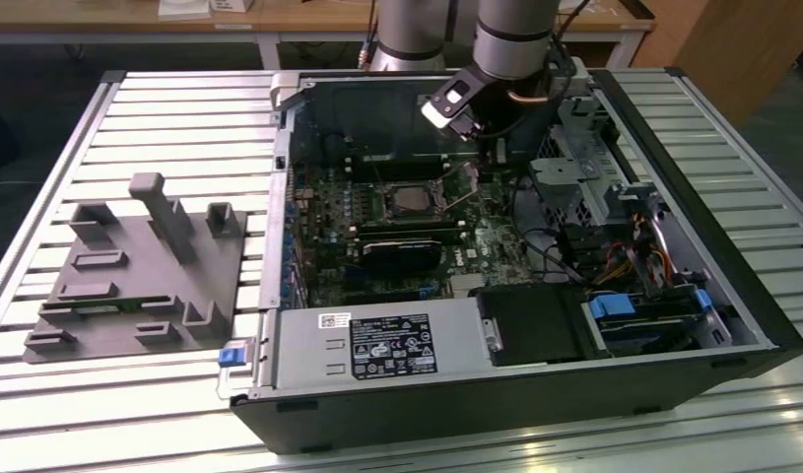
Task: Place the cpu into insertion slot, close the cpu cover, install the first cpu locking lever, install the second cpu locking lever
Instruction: 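Close the cpu cover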
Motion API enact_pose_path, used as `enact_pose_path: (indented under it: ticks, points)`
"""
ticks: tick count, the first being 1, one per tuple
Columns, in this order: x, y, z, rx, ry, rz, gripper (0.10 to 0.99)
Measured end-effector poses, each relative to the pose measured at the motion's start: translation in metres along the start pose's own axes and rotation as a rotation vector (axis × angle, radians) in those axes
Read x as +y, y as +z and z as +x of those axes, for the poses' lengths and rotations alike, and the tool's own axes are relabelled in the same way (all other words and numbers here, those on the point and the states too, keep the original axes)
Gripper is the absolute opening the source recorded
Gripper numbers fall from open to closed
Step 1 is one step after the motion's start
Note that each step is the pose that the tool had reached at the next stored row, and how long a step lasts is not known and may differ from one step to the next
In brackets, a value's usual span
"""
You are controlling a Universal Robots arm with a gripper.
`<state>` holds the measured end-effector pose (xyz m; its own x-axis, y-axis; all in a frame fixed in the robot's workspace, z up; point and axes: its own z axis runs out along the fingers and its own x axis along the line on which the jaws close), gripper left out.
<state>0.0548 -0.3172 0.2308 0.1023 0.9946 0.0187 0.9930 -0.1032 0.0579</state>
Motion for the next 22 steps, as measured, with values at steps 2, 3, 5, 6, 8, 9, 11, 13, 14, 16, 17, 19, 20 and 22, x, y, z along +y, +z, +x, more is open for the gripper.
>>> enact_pose_path:
  ticks: [2, 3, 5, 6, 8, 9, 11, 13, 14, 16, 17, 19, 20, 22]
  points:
    - [-0.0002, 0.0, 0.0, 0.0002, 0.0, 0.0, 0.106]
    - [-0.0002, 0.0, 0.0, 0.0002, 0.0, 0.0, 0.106]
    - [-0.0004, -0.0002, 0.0, -0.0001, 0.0, 0.0, 0.106]
    - [-0.0007, -0.0008, -0.0001, -0.0006, 0.0, 0.0, 0.106]
    - [-0.001, -0.0025, -0.0001, 0.0, 0.0, 0.0, 0.106]
    - [-0.001, -0.0036, -0.0001, 0.0002, 0.0, 0.0, 0.106]
    - [-0.0012, -0.0056, -0.0001, 0.0005, 0.0, 0.0, 0.106]
    - [-0.0019, -0.0067, -0.0001, 0.001, 0.0, 0.0, 0.106]
    - [-0.0029, -0.0068, -0.0002, 0.0013, 0.0, 0.0, 0.106]
    - [-0.006, -0.007, -0.0005, 0.0013, 0.0, 0.0, 0.106]
    - [-0.0079, -0.0072, -0.0007, 0.0013, 0.0, 0.0, 0.106]
    - [-0.0115, -0.0074, -0.0011, 0.0014, 0.0, 0.0, 0.106]
    - [-0.0133, -0.0075, -0.0013, 0.0014, 0.0, 0.0, 0.106]
    - [-0.0166, -0.0077, -0.0016, 0.0014, 0.0, 0.0, 0.106]
